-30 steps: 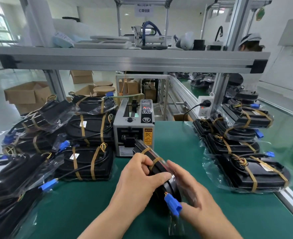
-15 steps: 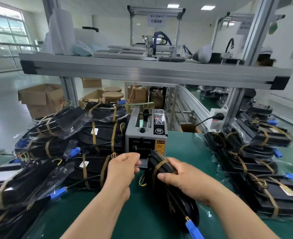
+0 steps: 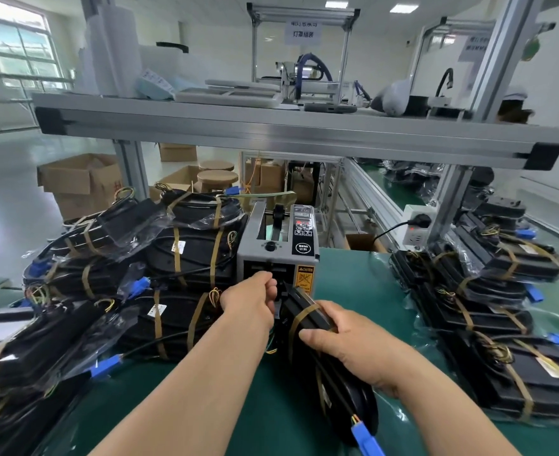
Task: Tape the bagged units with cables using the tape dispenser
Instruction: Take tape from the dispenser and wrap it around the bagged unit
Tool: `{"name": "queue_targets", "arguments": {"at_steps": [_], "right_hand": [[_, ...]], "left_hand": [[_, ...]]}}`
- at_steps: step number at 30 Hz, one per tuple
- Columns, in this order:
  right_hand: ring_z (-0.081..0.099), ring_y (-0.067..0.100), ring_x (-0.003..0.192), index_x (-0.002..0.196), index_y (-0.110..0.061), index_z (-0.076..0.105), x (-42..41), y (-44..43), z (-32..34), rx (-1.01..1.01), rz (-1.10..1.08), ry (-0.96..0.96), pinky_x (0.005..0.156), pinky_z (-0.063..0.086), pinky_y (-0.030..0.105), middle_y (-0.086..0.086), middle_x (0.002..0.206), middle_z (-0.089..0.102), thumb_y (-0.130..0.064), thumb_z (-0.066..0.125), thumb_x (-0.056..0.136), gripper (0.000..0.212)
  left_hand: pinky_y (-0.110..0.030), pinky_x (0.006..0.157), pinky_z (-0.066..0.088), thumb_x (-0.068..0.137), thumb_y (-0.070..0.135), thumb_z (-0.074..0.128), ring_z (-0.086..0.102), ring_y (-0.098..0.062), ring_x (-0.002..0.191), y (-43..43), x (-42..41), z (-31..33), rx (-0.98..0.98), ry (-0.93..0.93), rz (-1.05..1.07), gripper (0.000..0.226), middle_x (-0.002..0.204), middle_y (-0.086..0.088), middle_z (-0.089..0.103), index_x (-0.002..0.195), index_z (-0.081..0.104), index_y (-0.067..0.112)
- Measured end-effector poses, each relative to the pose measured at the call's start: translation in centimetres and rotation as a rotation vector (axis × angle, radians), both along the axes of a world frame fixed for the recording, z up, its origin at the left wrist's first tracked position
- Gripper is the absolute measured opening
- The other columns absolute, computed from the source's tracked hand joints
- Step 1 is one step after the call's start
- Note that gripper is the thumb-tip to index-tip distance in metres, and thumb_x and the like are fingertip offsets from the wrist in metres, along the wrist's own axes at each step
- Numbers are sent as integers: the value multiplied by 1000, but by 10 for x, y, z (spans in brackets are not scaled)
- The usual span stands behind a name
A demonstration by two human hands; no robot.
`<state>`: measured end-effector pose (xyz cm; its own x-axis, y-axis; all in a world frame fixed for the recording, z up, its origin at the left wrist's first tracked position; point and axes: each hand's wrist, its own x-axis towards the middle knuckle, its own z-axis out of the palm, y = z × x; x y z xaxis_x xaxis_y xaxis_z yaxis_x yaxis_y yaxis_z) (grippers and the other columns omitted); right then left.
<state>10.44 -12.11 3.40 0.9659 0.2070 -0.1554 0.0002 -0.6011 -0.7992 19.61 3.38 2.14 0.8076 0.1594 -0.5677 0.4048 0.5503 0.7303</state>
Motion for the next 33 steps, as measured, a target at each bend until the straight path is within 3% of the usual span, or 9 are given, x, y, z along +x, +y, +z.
{"name": "queue_targets", "arguments": {"at_steps": [5,8,12,14,18,27,33], "right_hand": [[68,0,83,111,-48,57,-1,-1,-1,41,-30,-10,78,55,18,-16,96,73,-48,67,89,24],[69,4,89,105,-47,56,-2,0,-1,59,-45,-1,82,55,22,-14,98,73,-45,69,90,20],[68,2,86,117,-39,58,-3,2,-1,62,-57,-8,75,53,16,-14,96,72,-41,70,90,30],[68,8,92,121,-35,58,-4,5,0,49,-58,-15,85,54,23,-10,101,71,-39,70,90,34],[66,17,101,125,-30,56,-5,9,-1,19,-54,-28,98,51,39,-3,109,70,-39,70,90,39],[65,13,96,123,-34,56,-5,10,-1,-6,-47,-39,91,53,31,-7,104,69,-42,68,90,36],[65,14,99,126,-32,55,-5,9,1,-11,-52,-38,93,53,33,-5,107,69,-42,68,90,39]], "left_hand": [[-19,40,36,86,12,68,45,-6,40,2,-17,-2,64,-165,75,22,51,4,54,66,59,14],[-17,44,41,86,14,69,47,-3,43,17,-39,0,160,-369,-112,25,55,5,57,62,63,18],[-19,51,40,87,21,67,44,-5,48,25,-57,5,400,-522,-352,32,59,4,54,55,64,24],[-17,50,37,87,23,70,41,-5,47,23,-59,6,503,-536,-388,34,56,6,52,54,63,25],[-9,39,36,86,16,73,44,2,37,18,-56,9,499,-553,-404,24,45,13,51,63,65,18],[-9,39,37,86,12,72,46,3,36,18,-49,5,494,-499,-418,16,44,11,52,70,68,12],[-13,49,38,86,17,73,47,3,38,16,-49,0,541,-513,-404,14,44,14,53,73,70,12]]}}
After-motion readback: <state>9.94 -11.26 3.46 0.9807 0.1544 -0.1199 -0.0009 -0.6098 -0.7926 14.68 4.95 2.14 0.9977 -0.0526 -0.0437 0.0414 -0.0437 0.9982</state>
